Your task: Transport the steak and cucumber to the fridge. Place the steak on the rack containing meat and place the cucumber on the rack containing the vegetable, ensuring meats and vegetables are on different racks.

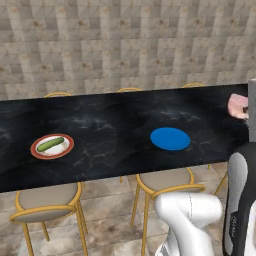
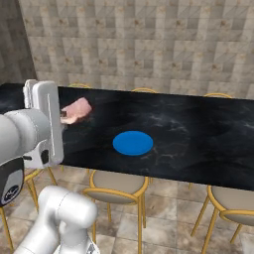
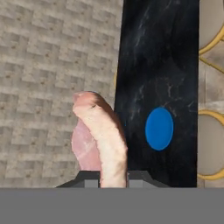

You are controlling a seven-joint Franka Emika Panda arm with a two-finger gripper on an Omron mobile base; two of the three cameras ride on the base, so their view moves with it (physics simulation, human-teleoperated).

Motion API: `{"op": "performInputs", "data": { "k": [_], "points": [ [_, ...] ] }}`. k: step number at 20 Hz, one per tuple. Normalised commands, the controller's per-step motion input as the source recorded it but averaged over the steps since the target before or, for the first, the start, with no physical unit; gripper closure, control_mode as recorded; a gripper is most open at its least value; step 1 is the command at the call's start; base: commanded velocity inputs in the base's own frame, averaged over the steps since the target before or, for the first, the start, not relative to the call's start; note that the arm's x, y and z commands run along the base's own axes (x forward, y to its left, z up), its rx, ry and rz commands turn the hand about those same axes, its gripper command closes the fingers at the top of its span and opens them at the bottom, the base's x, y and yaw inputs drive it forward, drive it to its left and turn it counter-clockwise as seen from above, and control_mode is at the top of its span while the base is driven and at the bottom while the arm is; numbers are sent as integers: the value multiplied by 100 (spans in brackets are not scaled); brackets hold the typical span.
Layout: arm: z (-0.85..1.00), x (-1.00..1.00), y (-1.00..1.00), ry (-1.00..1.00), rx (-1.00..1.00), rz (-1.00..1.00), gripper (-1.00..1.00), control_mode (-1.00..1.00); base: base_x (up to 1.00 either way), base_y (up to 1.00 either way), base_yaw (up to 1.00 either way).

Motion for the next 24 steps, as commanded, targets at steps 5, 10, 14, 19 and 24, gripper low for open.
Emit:
{"op": "performInputs", "data": {
  "k": [5,10,14,19,24],
  "points": [
    [74,-86,12,-8,0,0,100,-100,0,0,0],
    [13,-19,1,0,0,0,100,100,-80,0,-1],
    [0,0,0,0,0,0,100,100,-92,-28,-20],
    [0,0,0,0,0,0,100,100,-9,-35,-80],
    [0,0,0,0,0,0,100,100,0,0,-100]
  ]
}}
